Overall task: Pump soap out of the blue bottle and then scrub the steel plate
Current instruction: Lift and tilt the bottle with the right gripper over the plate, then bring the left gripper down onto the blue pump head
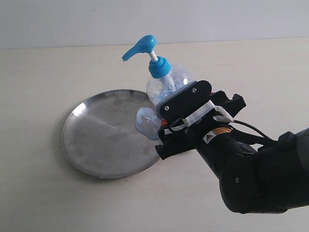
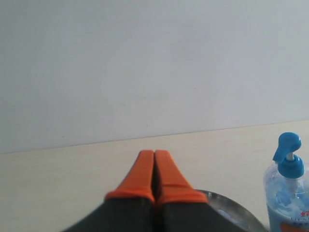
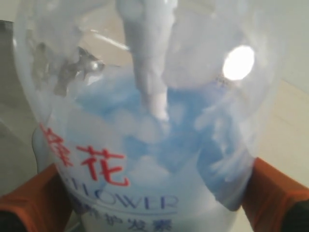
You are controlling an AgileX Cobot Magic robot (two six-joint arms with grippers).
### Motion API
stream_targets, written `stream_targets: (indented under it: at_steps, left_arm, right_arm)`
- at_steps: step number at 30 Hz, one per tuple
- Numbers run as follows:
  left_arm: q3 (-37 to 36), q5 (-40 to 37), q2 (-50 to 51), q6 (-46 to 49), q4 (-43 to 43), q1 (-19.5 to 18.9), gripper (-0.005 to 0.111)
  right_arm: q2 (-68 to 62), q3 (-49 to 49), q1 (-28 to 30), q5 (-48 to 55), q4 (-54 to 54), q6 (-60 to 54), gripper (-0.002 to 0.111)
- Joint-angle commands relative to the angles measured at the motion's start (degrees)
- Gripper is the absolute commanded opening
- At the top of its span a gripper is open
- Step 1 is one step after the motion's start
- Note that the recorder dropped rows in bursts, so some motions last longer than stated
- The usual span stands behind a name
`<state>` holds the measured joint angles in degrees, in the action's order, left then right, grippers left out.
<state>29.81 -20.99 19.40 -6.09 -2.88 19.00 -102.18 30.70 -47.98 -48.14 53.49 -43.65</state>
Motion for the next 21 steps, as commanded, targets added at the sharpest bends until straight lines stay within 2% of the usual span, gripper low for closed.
stream_targets:
  at_steps: [1,12,18,21]
  left_arm:
    - [0.38,0.98,0.34,-0.11,0.02,0.46,0.0]
    - [-0.21,2.08,1.9,-0.34,2.88,0.46,0.0]
    - [1.4,0.61,9.48,1.39,7.85,0.55,0.0]
    - [4.71,-1.23,15.04,6.83,14.53,1.43,0.0]
  right_arm:
    - [1.42,0.43,-0.01,-3.27,-2.43,-0.19,0.0]
    - [1.42,0.43,-0.01,-3.16,-3.23,-1.72,0.0]
    - [1.42,0.43,-0.01,-3.16,-3.54,-1.72,0.0]
    - [1.42,0.43,-0.01,-3.16,-3.66,-1.72,0.0]
